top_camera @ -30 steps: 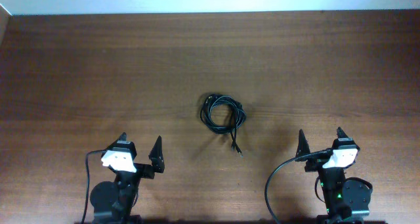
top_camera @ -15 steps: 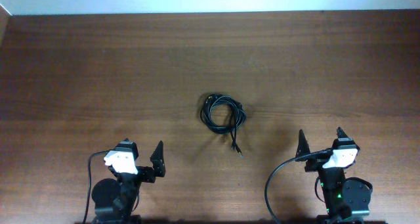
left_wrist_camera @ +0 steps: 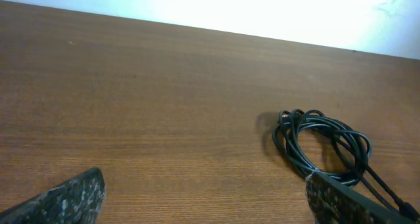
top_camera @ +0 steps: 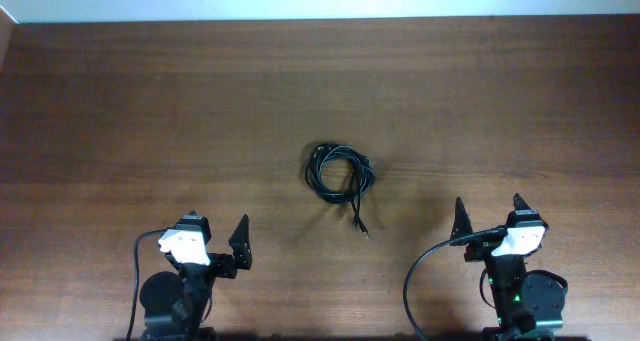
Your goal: Untangle cables
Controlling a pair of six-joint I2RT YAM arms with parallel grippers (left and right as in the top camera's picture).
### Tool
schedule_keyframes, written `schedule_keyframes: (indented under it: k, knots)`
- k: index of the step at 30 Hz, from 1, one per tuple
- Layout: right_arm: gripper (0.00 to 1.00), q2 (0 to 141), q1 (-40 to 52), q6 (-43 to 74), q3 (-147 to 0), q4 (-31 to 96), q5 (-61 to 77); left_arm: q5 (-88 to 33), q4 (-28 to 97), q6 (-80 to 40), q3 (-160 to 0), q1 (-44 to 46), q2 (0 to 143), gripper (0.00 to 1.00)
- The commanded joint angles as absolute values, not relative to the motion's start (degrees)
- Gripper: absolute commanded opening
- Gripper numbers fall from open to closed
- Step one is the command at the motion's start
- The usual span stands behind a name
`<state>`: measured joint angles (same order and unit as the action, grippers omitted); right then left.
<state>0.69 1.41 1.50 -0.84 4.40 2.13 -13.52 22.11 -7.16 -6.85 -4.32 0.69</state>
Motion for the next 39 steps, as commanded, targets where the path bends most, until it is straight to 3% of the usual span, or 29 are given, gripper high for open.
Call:
schedule_keyframes:
  k: [1,34,39]
  knots:
    - [0.98,0.51,1.10,1.98,-0.32,4.47,1.45,-13.74,22.87,-7.44,-7.01,-4.67,0.36,0.99]
    - [0.99,0.51,1.10,1.98,-0.32,4.47,1.45,-13.76,23.64,-3.40,-7.31,-4.67,0.47,0.99]
    - [0.98,0.51,1.10,1.98,-0.32,4.47,1.45,-13.80,26.11,-3.40,-21.39,-4.67,10.17,0.99]
